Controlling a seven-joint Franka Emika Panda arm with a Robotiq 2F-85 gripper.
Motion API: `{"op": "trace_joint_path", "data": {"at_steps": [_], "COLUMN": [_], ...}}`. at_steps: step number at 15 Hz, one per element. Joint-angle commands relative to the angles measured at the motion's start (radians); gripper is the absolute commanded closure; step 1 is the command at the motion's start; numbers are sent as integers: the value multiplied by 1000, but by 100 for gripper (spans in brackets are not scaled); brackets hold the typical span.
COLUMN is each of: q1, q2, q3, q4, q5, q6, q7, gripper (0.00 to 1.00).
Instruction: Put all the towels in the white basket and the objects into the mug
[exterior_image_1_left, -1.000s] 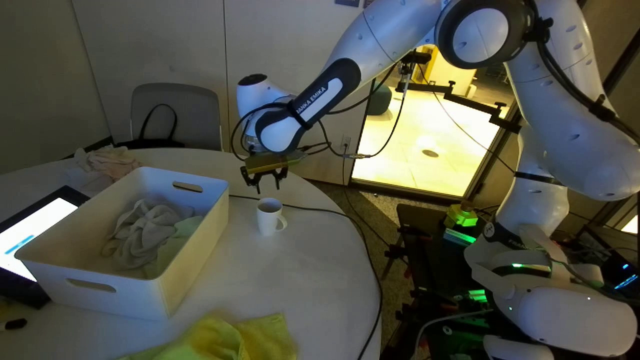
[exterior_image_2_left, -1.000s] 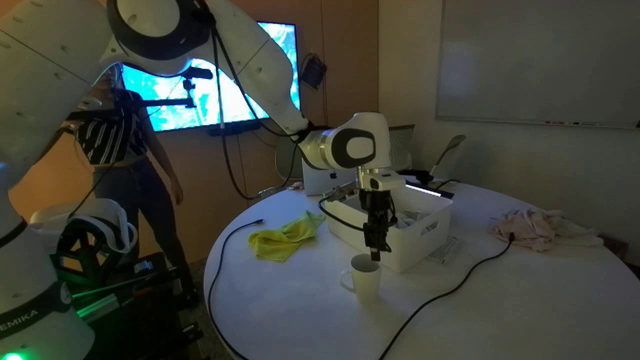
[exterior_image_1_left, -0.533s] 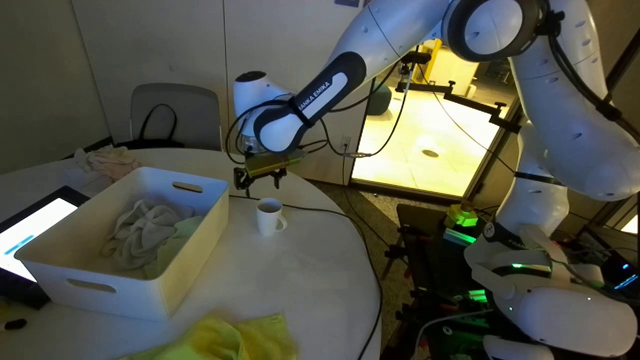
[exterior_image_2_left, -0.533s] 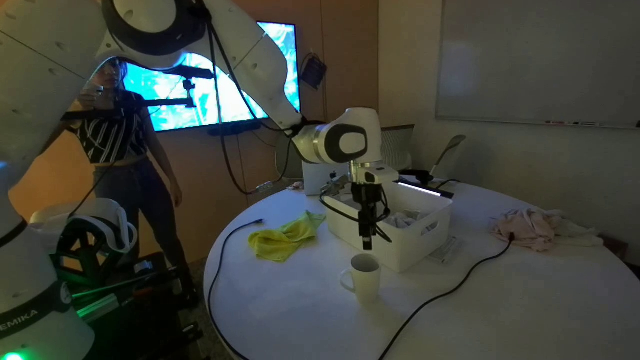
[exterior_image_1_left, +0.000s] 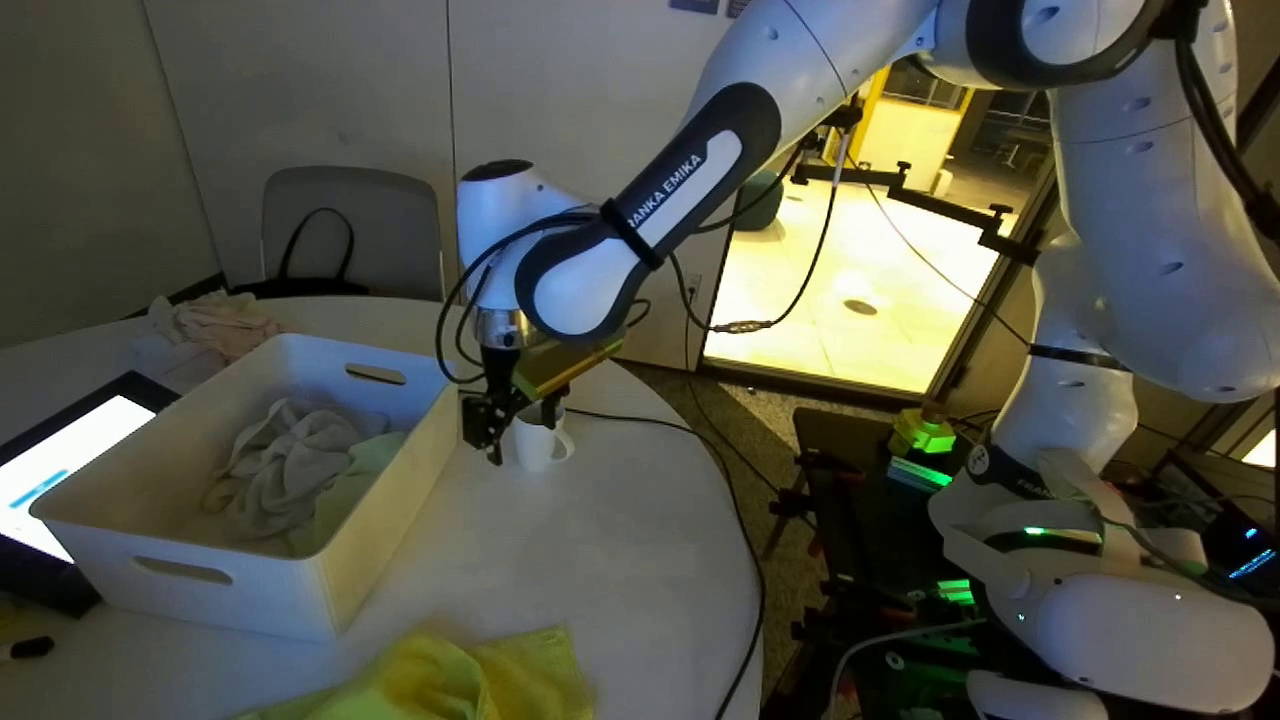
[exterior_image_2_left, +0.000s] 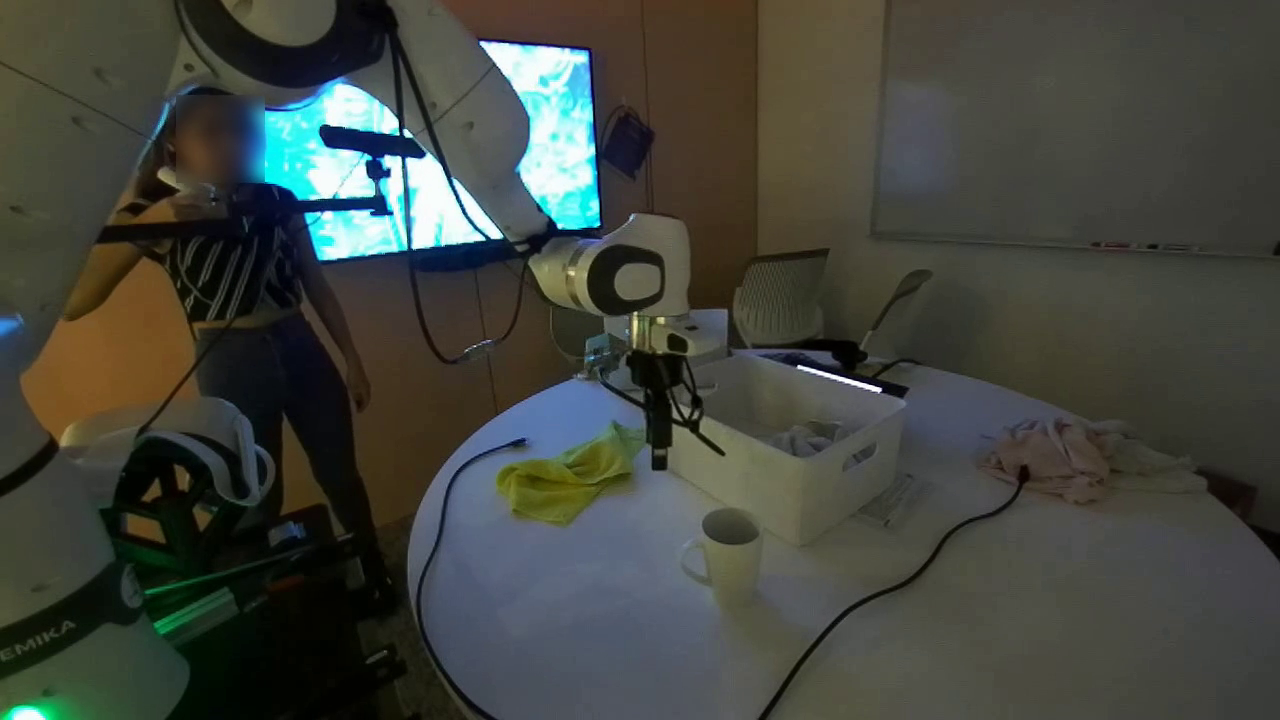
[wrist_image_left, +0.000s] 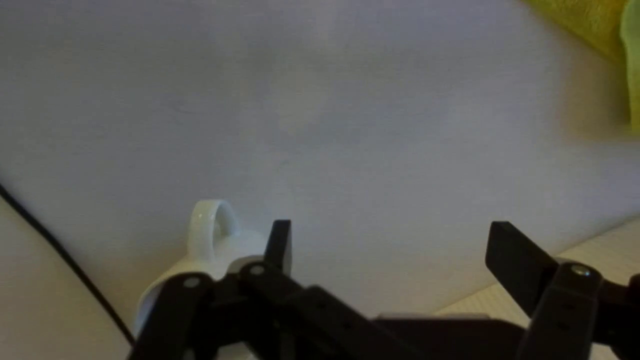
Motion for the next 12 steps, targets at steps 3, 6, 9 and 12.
{"op": "trace_joint_path", "data": {"at_steps": [3,6,9,12], "q1": [37,51,76,74], "q2": [-38,-25,-5,39], "q3": [39,65,74,111], "q4": [-102,-124,-136,-114], "q5": [72,97,108,142], "q6": [21,30,82,122], "q7": [-146,-194,-199,-256], "gripper": [0,0,0,0]}}
